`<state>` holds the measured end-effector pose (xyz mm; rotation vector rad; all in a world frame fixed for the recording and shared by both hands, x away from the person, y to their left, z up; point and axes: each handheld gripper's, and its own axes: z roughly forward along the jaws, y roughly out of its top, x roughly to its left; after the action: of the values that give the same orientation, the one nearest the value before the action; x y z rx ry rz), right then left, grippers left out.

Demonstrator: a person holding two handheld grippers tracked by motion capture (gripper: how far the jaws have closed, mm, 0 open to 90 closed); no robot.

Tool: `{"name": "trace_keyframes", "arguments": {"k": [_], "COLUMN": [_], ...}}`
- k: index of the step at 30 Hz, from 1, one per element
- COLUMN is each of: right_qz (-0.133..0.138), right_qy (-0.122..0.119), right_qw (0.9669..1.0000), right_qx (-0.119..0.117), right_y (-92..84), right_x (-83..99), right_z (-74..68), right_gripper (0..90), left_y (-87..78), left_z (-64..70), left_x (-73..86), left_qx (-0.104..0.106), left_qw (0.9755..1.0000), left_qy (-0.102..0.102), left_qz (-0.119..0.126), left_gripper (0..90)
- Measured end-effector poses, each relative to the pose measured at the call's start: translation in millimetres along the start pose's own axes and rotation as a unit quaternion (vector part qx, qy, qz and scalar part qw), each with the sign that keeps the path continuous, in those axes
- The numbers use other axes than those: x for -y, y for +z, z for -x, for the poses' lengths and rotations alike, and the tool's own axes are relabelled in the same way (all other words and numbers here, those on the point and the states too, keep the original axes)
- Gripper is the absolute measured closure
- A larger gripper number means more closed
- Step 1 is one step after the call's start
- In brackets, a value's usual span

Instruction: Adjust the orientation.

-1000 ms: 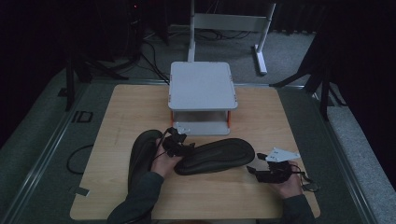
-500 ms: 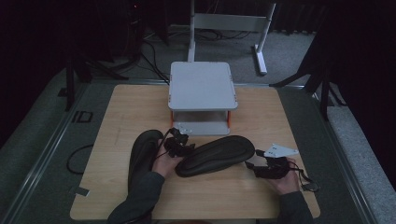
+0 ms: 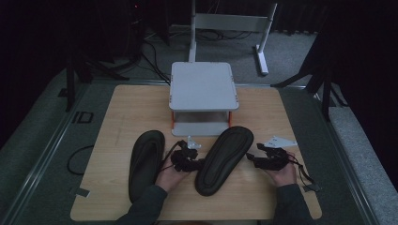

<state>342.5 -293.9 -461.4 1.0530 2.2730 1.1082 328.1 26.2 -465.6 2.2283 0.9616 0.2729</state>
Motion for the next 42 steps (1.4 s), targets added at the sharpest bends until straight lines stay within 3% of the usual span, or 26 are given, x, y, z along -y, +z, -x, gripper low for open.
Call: {"name": "trace_keyframes", "arguments": {"k": [4, 8, 9, 10, 14, 17, 21, 25, 31, 34, 36, 38, 40, 42], "right_qz": [-0.009, -0.016, -0.016, -0.020, -0.030, -0.035, -0.040, -0.037, -0.011, 0.008, 0.010, 0.003, -0.001, -0.025], "right_qy": [-0.009, -0.013, -0.013, -0.015, -0.019, -0.020, -0.019, -0.015, 0.003, 0.017, 0.019, -0.004, 0.001, -0.006], "right_qw": [0.9999, 0.9997, 0.9997, 0.9996, 0.9992, 0.9990, 0.9989, 0.9991, 0.9997, 0.9985, 0.9982, 0.9996, 0.9999, 0.9993], "right_qx": [0.007, 0.013, 0.013, 0.016, 0.017, 0.016, 0.017, 0.013, -0.020, -0.051, -0.056, -0.027, -0.011, 0.028], "right_y": [1.0, 4.5, 4.5, 5.8, 11.9, 16.2, 21.9, 24.0, 19.1, 16.1, 15.2, 15.0, 13.0, 13.0], "right_x": [1.2, 2.2, 2.2, 2.6, 3.8, 4.4, 4.6, 4.2, 1.6, -0.3, -1.2, -2.1, -2.5, -3.1], "right_z": [-1.3, -2.7, -2.7, -3.2, -5.1, -5.7, -5.4, -5.4, -5.2, -5.9, -7.0, -10.1, -7.2, -6.1], "right_gripper": [34.3, 34.3, 34.3, 34.2, 34.3, 34.7, 35.0, 35.8, 37.7, 39.3, 38.3, 38.1, 38.5, 39.0], "left_y": [-0.7, -3.5, -3.5, -7.2, -16.9, -22.8, -20.5, -10.7, -3.5, -0.1, 0.7, -0.2, -3.7, -8.0], "left_z": [22.2, 33.2, 33.2, 35.1, 31.1, 29.1, 31.2, 34.3, 35.4, 37.4, 37.6, 38.1, 37.4, 36.6], "left_x": [1.6, 2.5, 2.5, 2.7, 0.1, -2.8, -4.4, -2.6, 1.4, 2.5, 4.0, 4.4, 2.7, -1.2], "left_qx": [0.028, 0.036, 0.036, 0.023, 0.013, 0.017, 0.020, 0.027, 0.037, 0.031, 0.031, 0.025, 0.026, 0.027], "left_qw": [0.9991, 0.9979, 0.9979, 0.9984, 0.9988, 0.9979, 0.9971, 0.9973, 0.9977, 0.9980, 0.9982, 0.9983, 0.9980, 0.9971], "left_qy": [0.031, 0.051, 0.051, 0.052, 0.036, 0.030, 0.036, 0.041, 0.038, 0.046, 0.045, 0.044, 0.039, 0.037], "left_qz": [-0.014, -0.016, -0.016, -0.005, 0.030, 0.055, 0.065, 0.054, 0.042, 0.030, 0.026, 0.030, 0.042, 0.060], "left_gripper": [60.2, 54.5, 52.7, 52.7, 51.9, 51.9, 51.8, 51.8, 52.6, 52.5, 52.4, 52.0, 52.0, 52.1]}}
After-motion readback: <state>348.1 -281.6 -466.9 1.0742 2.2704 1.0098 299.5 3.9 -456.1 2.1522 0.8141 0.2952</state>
